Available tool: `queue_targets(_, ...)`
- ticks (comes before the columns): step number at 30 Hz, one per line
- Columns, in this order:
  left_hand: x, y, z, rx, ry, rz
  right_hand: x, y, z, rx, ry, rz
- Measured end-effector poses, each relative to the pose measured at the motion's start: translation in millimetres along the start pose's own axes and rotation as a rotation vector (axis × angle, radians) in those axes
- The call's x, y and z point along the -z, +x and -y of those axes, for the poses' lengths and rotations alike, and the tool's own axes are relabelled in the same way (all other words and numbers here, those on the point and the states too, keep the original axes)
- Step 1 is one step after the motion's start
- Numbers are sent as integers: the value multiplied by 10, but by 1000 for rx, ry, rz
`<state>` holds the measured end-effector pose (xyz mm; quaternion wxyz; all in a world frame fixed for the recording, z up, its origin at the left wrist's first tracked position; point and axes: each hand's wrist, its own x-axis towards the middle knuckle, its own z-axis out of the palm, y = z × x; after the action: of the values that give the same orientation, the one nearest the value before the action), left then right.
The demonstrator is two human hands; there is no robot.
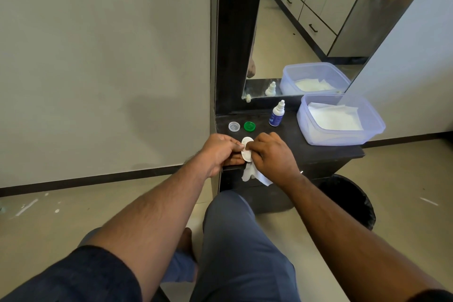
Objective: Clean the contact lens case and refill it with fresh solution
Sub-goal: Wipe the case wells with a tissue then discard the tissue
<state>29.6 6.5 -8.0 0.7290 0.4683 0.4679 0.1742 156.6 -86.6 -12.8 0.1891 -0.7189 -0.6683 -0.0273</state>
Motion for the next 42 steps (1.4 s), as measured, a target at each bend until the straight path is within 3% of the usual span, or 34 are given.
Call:
queue_targets(4, 0, 9, 2, -7, 5, -11, -8, -32, 13, 101, -29, 20)
queue_targets(7, -2, 12, 8, -2, -3, -4, -3, -26, -51, -10, -17, 1)
queue_targets(11, 7, 7, 15, -6, -6, -2, -20, -69, -12, 39, 69, 14)
queue_targets(14, 10, -5, 22, -11, -7, 7, -66, -73, -54, -119, 218, 24)
queue_targets(18, 14, -18, 24, -21, -5, 5, -86, -80, -51, -382, 646, 4)
queue_targets(21, 6, -13, 28, -26, -8, -5, -62, -91, -90, -432, 737, 22)
queue_targets(42, -6, -28, 30, -30, 15, -35, -36, -46, -169, -465, 824, 40)
